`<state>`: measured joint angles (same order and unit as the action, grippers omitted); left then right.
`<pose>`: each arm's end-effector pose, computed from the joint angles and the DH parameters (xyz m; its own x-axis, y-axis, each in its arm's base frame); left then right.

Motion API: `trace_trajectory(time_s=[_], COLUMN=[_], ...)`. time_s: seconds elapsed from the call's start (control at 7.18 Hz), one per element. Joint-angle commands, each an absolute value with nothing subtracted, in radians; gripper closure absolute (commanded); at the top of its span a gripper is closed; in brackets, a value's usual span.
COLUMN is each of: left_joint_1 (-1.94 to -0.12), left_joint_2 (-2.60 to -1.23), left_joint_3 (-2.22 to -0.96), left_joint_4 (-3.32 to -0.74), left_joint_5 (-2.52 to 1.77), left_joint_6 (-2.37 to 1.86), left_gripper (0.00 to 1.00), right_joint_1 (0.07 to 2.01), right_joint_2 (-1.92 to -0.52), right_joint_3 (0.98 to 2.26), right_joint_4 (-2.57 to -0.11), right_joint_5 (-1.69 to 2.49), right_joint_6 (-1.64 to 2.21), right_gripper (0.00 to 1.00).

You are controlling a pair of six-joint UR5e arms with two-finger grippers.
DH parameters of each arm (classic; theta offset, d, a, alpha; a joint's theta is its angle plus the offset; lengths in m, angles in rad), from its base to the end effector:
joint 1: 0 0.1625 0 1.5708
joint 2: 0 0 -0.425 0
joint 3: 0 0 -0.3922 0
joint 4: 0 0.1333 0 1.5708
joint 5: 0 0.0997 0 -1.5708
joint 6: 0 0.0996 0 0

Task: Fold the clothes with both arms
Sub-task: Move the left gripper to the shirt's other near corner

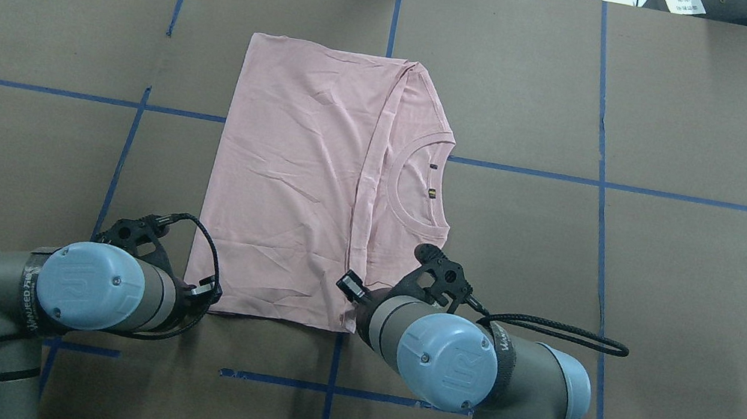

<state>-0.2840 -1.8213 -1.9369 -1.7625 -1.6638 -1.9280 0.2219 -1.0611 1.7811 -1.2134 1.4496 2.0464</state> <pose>0.5085 -0.2776 0.3438 0.5462 -0.5221 -0.6550 0.4328 0.8454 -0.3129 -0.5889 -0.2819 0.2339 0.2631 0.5253 0.8092 -0.4981 0.7923 -0.3524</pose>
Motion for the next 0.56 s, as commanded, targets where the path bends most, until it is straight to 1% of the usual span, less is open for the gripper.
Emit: trace_trajectory(time_s=[0.0,0.14,0.42], left_joint_1=[-0.285,-0.284,-0.285], left_joint_2=[-1.821,-1.824,-1.824], left_joint_3=[-1.947,-1.951,-2.026], left_joint_4=[-1.761,-1.761,-1.755], left_joint_5=[-1.664,-1.664,-1.666], left_joint_6=[-1.930,-1.930,-1.930], left_gripper=[1.00,1.00,1.00], right_joint_1=[0.222,0.222,0.224], right_joint_2=[-1.062,-1.063,-1.087], right_joint_3=[1.782,1.782,1.804], right_joint_4=[-1.213,-1.213,-1.218], right_joint_5=[1.450,1.450,1.442], right_joint_6=[2.046,2.046,2.048], right_gripper=[1.00,1.00,1.00])
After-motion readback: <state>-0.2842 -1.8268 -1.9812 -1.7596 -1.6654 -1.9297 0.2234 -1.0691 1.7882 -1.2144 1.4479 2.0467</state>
